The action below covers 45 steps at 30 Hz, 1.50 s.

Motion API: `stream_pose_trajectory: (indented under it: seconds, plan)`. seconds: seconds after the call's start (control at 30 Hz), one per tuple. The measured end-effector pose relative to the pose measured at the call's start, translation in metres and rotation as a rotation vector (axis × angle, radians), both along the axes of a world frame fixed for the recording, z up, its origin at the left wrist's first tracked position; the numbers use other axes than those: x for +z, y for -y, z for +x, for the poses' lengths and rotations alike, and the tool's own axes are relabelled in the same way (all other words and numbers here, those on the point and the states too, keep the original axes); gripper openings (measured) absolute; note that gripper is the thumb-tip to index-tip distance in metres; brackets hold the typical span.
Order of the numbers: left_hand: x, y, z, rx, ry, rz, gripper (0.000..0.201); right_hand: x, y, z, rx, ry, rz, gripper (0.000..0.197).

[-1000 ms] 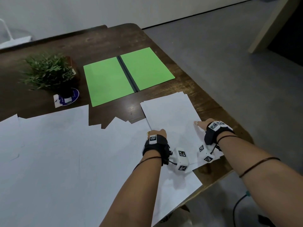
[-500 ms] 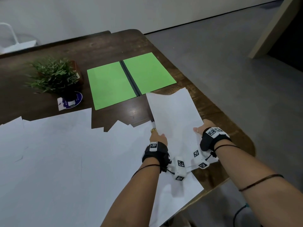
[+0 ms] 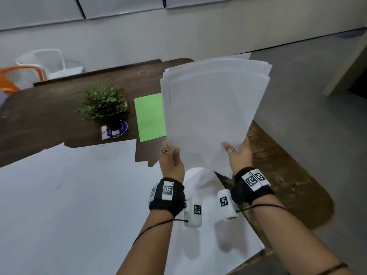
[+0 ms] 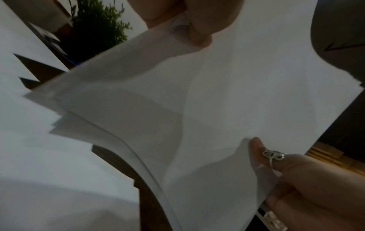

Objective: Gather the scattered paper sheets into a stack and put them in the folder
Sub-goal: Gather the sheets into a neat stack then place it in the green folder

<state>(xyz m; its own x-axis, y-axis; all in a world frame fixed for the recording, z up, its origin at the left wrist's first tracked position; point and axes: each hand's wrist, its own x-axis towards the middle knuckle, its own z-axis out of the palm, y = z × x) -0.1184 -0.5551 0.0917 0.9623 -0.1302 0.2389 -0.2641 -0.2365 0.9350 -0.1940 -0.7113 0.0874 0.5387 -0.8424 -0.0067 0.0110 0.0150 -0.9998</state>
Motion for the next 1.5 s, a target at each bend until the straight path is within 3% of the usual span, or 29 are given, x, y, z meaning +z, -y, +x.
stream_pose_trajectory:
  seconds: [0.13, 0.2, 0.33, 0.37, 0.43, 0.53, 0.57, 0.63, 0.67, 0.73, 0.8, 0.87, 0.97, 1.07, 1.23, 1.3, 1.4, 1.5]
  plan:
    - [-0.005, -0.025, 0.01, 0.007, 0.05, -0.11, 0.054, -0.004, -0.013, 0.003, 0.123, -0.002, 0.032, 0.059]
    - [-0.004, -0.032, 0.017, 0.047, 0.067, -0.137, 0.057, -0.002, -0.015, 0.003, 0.184, -0.018, 0.024, 0.053]
    - [0.001, -0.035, 0.026, 0.077, 0.076, -0.16, 0.036, 0.003, -0.012, 0.009, 0.229, -0.059, -0.036, 0.033]
    - [0.001, -0.035, 0.027, 0.072, 0.071, -0.174, 0.03, 0.004, -0.011, 0.01, 0.226, -0.073, -0.032, 0.037]
    - [0.003, -0.036, 0.029, 0.056, 0.057, -0.172, 0.022, 0.004, -0.007, 0.008, 0.197, -0.108, -0.058, 0.064]
    - [0.006, -0.042, 0.031, 0.001, 0.023, -0.17, 0.023, 0.008, 0.005, 0.008, 0.195, -0.16, -0.058, 0.091]
    - [0.006, -0.044, 0.031, -0.03, 0.013, -0.17, 0.025, 0.014, 0.008, 0.008, 0.24, -0.139, -0.017, 0.084]
    - [0.007, -0.046, 0.031, -0.072, 0.045, -0.121, 0.028, 0.029, 0.013, 0.01, 0.349, -0.099, 0.022, 0.036]
    - [0.008, -0.046, 0.029, -0.071, 0.079, -0.071, 0.03, 0.033, 0.015, 0.012, 0.384, -0.106, 0.054, 0.027]
    - [0.009, -0.041, 0.026, -0.022, 0.124, -0.004, 0.033, 0.043, 0.01, 0.013, 0.435, -0.125, 0.064, 0.027]
    - [0.014, -0.033, 0.022, 0.044, 0.11, -0.057, 0.037, 0.042, 0.003, 0.011, 0.411, -0.124, -0.023, 0.03]
    - [0.024, -0.028, 0.021, 0.093, 0.15, -0.082, 0.037, 0.046, -0.009, 0.008, 0.307, 0.006, -0.033, 0.029]
    - [0.037, -0.024, 0.02, 0.139, 0.341, -0.027, 0.041, 0.057, -0.023, 0.008, 0.181, 0.171, -0.01, 0.019]
    - [0.049, -0.024, 0.008, 0.132, 0.319, -0.106, 0.038, 0.062, -0.031, 0.008, 0.074, 0.259, -0.025, 0.038]
    - [0.019, -0.037, -0.005, 0.095, 0.181, -0.132, 0.041, 0.037, -0.043, -0.002, 0.157, 0.077, -0.1, 0.051]
    - [0.008, -0.047, -0.002, 0.098, 0.215, -0.101, 0.036, 0.034, -0.043, -0.006, 0.198, 0.082, -0.079, 0.052]
    - [0.007, -0.054, 0.009, 0.182, 0.341, 0.03, 0.048, 0.044, -0.036, -0.004, 0.2, 0.127, -0.064, 0.051]
    - [0.014, -0.054, 0.011, 0.122, 0.302, -0.074, 0.046, 0.049, -0.037, 0.001, 0.195, 0.148, -0.047, 0.057]
